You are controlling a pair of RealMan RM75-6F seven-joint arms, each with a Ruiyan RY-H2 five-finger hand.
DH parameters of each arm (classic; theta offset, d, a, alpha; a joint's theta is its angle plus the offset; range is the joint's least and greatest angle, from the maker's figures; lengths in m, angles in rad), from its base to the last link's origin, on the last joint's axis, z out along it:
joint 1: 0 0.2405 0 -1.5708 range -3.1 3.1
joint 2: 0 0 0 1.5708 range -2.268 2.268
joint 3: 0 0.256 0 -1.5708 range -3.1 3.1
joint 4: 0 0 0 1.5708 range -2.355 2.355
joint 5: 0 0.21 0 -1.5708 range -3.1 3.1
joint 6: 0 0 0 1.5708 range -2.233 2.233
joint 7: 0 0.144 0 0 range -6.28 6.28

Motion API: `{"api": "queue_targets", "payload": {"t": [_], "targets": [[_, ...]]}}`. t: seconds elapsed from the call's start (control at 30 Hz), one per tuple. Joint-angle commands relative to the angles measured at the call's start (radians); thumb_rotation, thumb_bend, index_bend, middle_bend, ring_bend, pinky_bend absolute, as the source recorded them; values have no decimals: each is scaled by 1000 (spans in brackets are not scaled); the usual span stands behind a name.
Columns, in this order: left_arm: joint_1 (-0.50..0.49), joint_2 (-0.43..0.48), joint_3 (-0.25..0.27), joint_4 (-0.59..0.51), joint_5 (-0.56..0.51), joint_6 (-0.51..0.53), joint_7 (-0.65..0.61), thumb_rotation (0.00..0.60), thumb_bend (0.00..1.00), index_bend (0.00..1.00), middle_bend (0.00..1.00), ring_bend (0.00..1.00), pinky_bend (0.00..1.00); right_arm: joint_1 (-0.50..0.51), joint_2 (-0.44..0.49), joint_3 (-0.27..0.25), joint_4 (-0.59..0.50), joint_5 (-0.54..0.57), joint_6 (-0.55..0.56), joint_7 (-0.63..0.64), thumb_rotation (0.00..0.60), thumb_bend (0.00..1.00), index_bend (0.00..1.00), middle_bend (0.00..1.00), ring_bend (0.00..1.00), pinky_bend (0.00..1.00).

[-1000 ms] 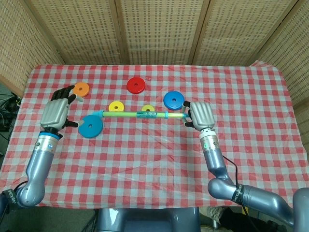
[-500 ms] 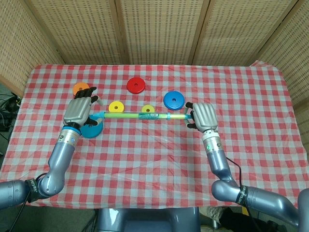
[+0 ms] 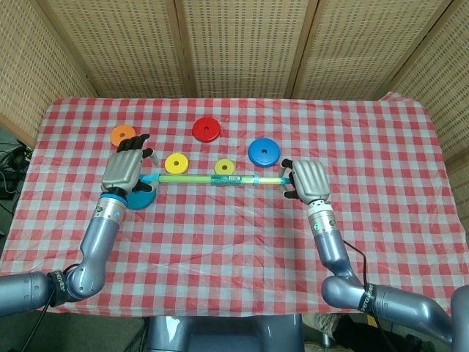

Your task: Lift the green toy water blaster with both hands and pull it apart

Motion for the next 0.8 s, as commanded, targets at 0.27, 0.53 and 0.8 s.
{"api": "queue_targets", "payload": {"t": [0.27,0.53,0.8], "targets": [[-35,-27,17,15,-42,-14,19,600,264,424,0,0,0,-1,5,-10,-4,2,12,5,600,521,729,1000,1000,793],[-56,-45,22,25,-57,-8,18,600,266,433,0,0,0,-3,11,-18,-4,5,10,16,600,521,729,1000,1000,793],[-70,-60,35,41,-72,-5,26,600,267,441,0,0,0,-4,13,-25,0,9,7,27,600,521,730,1000,1000,793]]}}
